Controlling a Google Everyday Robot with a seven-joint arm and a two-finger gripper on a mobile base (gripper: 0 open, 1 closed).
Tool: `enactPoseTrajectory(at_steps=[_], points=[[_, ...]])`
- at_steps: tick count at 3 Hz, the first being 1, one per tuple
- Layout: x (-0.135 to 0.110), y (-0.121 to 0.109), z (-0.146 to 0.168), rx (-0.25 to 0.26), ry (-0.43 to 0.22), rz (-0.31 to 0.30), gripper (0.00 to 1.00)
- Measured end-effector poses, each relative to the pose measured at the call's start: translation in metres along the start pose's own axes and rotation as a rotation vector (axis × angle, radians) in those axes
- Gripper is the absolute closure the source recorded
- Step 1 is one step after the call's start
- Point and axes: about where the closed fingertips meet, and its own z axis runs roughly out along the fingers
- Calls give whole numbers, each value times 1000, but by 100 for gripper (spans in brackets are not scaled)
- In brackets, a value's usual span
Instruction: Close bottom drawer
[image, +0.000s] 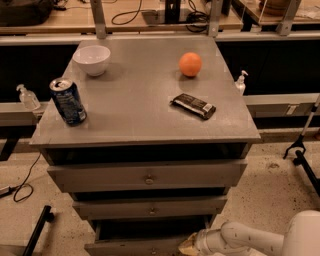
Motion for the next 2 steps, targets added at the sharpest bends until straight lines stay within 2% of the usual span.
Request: enactPoseTrajectory(at_steps=[2], points=[[0, 0, 0, 0, 0, 0, 100]])
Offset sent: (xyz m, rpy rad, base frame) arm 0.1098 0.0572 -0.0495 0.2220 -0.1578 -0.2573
